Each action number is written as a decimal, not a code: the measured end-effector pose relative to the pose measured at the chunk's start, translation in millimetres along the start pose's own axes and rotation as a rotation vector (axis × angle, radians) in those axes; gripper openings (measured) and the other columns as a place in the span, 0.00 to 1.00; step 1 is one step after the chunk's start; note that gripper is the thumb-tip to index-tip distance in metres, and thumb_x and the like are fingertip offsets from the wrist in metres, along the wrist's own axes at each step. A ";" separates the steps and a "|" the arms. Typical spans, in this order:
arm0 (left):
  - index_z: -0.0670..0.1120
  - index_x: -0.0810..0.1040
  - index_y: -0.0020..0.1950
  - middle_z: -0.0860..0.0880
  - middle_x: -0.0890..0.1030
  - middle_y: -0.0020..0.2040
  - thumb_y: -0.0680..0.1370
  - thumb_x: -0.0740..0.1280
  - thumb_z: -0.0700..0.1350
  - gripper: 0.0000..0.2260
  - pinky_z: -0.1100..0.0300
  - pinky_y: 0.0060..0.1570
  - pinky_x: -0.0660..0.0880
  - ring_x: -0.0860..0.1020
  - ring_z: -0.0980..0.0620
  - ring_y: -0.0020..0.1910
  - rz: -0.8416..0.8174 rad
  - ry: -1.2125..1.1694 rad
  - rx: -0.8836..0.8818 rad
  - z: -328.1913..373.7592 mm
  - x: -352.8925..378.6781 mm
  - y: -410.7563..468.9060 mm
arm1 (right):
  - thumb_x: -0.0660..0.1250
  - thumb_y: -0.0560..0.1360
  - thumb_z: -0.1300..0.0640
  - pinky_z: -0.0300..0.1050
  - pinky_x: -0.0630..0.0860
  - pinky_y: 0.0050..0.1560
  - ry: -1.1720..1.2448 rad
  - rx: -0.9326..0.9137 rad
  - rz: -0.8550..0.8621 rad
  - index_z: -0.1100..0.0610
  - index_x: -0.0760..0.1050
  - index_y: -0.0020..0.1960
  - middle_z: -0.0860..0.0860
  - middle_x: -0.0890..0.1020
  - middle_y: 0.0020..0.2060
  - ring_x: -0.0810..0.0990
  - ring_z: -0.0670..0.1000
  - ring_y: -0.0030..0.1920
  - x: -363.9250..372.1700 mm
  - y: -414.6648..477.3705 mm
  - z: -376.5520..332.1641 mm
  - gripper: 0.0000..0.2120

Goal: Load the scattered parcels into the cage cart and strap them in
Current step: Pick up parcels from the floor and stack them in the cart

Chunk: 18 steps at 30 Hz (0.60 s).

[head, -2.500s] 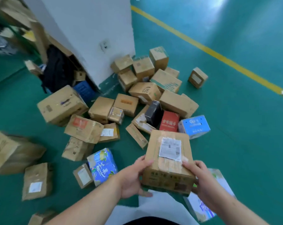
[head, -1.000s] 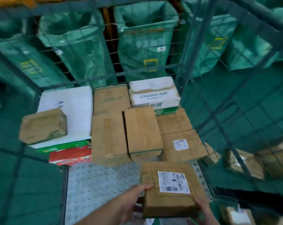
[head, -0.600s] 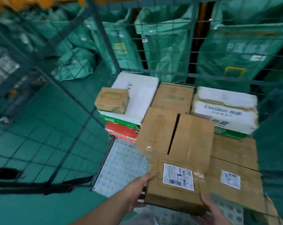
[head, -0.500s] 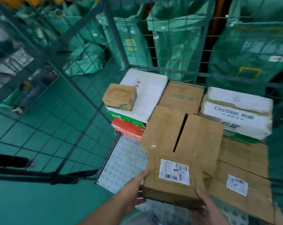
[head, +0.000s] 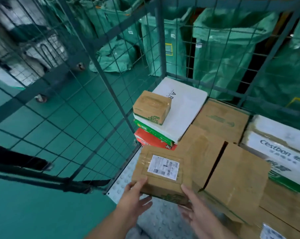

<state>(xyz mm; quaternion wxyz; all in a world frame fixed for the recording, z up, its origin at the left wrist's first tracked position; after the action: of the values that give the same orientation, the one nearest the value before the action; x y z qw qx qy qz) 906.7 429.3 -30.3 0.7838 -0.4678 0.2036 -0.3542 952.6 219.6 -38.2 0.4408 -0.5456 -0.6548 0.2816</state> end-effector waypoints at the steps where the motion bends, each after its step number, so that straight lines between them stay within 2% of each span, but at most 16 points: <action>1: 0.50 0.71 0.68 0.39 0.78 0.64 0.73 0.77 0.54 0.28 0.47 0.43 0.84 0.83 0.36 0.53 0.014 -0.025 0.006 15.5 -5.0 16.0 | 0.80 0.60 0.37 0.52 0.74 0.53 -0.014 -0.017 -0.003 0.49 0.73 0.65 0.56 0.86 0.55 0.83 0.58 0.57 17.7 12.1 -7.7 0.38; 4: 0.50 0.70 0.71 0.39 0.78 0.63 0.74 0.77 0.54 0.29 0.49 0.43 0.84 0.83 0.36 0.53 0.010 -0.074 0.036 65.2 -13.9 59.0 | 0.80 0.65 0.37 0.49 0.74 0.53 -0.007 -0.037 0.046 0.50 0.73 0.66 0.55 0.85 0.56 0.83 0.56 0.52 64.1 48.9 -33.2 0.36; 7: 0.50 0.70 0.71 0.41 0.80 0.63 0.73 0.77 0.56 0.30 0.49 0.44 0.84 0.83 0.38 0.53 -0.032 -0.022 0.044 125.3 -17.0 114.5 | 0.77 0.68 0.36 0.48 0.77 0.58 0.014 -0.063 0.078 0.47 0.74 0.66 0.50 0.86 0.56 0.83 0.53 0.56 110.3 97.7 -57.6 0.31; 9: 0.49 0.71 0.70 0.41 0.80 0.63 0.72 0.78 0.57 0.31 0.51 0.41 0.84 0.84 0.39 0.52 -0.036 -0.003 0.025 161.1 -14.7 152.4 | 0.76 0.69 0.36 0.47 0.77 0.59 0.051 -0.077 0.114 0.45 0.77 0.65 0.49 0.86 0.55 0.83 0.54 0.58 137.0 129.2 -75.0 0.27; 11: 0.49 0.73 0.70 0.40 0.79 0.63 0.70 0.78 0.58 0.32 0.52 0.39 0.83 0.84 0.41 0.51 -0.039 0.005 0.021 194.6 -10.0 187.9 | 0.76 0.68 0.34 0.47 0.78 0.55 0.083 -0.093 0.148 0.45 0.77 0.65 0.48 0.86 0.55 0.83 0.54 0.58 161.6 165.4 -92.1 0.30; 14: 0.49 0.74 0.69 0.41 0.77 0.63 0.64 0.79 0.61 0.37 0.52 0.44 0.83 0.84 0.41 0.52 -0.059 0.013 0.039 237.5 3.0 223.7 | 0.79 0.61 0.33 0.44 0.79 0.46 0.161 -0.116 0.196 0.46 0.77 0.65 0.48 0.86 0.55 0.84 0.53 0.55 184.9 208.1 -116.9 0.36; 16: 0.48 0.74 0.68 0.42 0.78 0.63 0.68 0.79 0.59 0.33 0.49 0.50 0.84 0.84 0.43 0.53 -0.088 0.030 0.076 259.8 13.6 244.9 | 0.79 0.61 0.33 0.43 0.79 0.44 0.205 -0.131 0.199 0.46 0.79 0.64 0.47 0.86 0.55 0.84 0.53 0.53 196.0 233.9 -130.0 0.35; 18: 0.46 0.74 0.66 0.42 0.80 0.62 0.74 0.77 0.54 0.25 0.48 0.55 0.83 0.83 0.45 0.52 -0.097 0.044 0.111 276.8 29.2 260.7 | 0.77 0.66 0.35 0.44 0.79 0.46 0.280 -0.171 0.230 0.46 0.79 0.62 0.47 0.86 0.56 0.83 0.52 0.51 200.4 252.7 -144.3 0.29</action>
<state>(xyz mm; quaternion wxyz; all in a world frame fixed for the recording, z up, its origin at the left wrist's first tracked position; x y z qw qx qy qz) 1201.3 651.7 -126.0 0.7856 -0.4250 0.1782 -0.4128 1194.9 458.6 -133.5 0.4447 -0.6860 -0.5421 0.1945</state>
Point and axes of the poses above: each hand's wrist, its own y-axis towards the middle knuckle, its own x-axis out of the palm, z = x × y, the point moved 5 cm from there along y, towards the middle knuckle
